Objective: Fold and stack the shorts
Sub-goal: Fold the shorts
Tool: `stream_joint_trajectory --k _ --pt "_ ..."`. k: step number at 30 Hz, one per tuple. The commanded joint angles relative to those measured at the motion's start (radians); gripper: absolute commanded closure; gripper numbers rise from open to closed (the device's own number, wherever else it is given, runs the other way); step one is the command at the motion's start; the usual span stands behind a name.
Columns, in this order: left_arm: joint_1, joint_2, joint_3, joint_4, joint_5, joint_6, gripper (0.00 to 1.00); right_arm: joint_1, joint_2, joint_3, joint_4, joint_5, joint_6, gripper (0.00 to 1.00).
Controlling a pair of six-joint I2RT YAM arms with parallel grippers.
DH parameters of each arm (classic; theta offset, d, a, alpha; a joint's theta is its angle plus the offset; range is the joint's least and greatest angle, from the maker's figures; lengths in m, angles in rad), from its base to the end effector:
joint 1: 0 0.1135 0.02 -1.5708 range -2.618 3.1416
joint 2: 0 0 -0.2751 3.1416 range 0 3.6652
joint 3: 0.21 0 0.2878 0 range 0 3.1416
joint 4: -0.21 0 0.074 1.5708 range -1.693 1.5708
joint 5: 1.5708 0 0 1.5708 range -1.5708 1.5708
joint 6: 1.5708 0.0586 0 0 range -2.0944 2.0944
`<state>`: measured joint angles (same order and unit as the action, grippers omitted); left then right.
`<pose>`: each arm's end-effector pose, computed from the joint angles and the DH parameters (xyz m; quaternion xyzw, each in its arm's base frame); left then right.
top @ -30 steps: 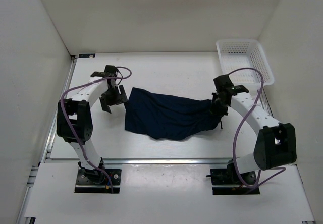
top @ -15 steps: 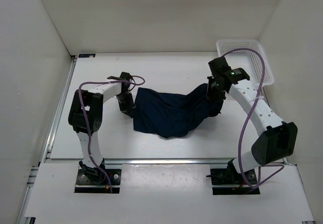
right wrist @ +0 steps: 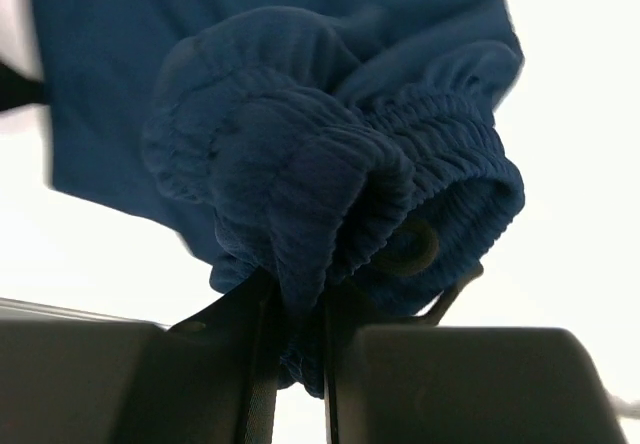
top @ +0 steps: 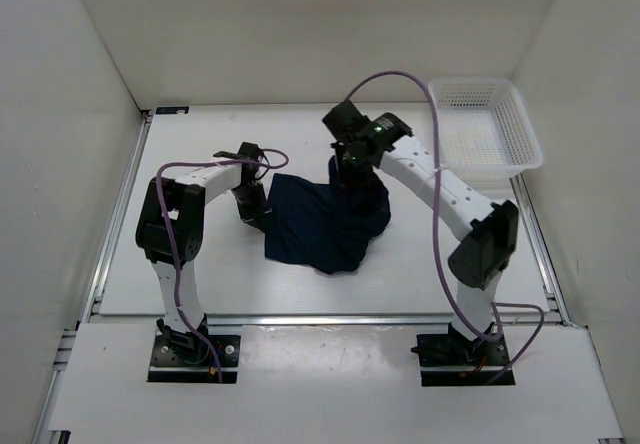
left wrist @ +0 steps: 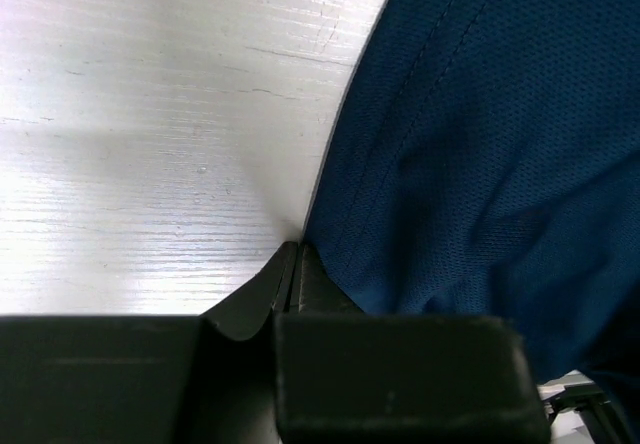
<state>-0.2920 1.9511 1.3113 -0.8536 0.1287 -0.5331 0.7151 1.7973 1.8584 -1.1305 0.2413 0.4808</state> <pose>0.3751 -0.1206 0.1173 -0.1174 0.9902 -0.0744 0.0096 0.3278 0.2661 0.3439 -0.0827 0.9586 0.0423 0.2692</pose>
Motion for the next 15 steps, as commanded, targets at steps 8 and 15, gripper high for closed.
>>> stream_joint_trajectory --k 8,15 --pt "0.098 -0.154 -0.078 0.019 0.100 0.050 0.63 0.127 0.372 0.523 -0.005 -0.141 0.019 0.40" --pt "0.257 -0.254 -0.040 -0.083 0.089 0.097 0.36 0.101 0.115 0.187 0.184 -0.172 0.010 0.19"
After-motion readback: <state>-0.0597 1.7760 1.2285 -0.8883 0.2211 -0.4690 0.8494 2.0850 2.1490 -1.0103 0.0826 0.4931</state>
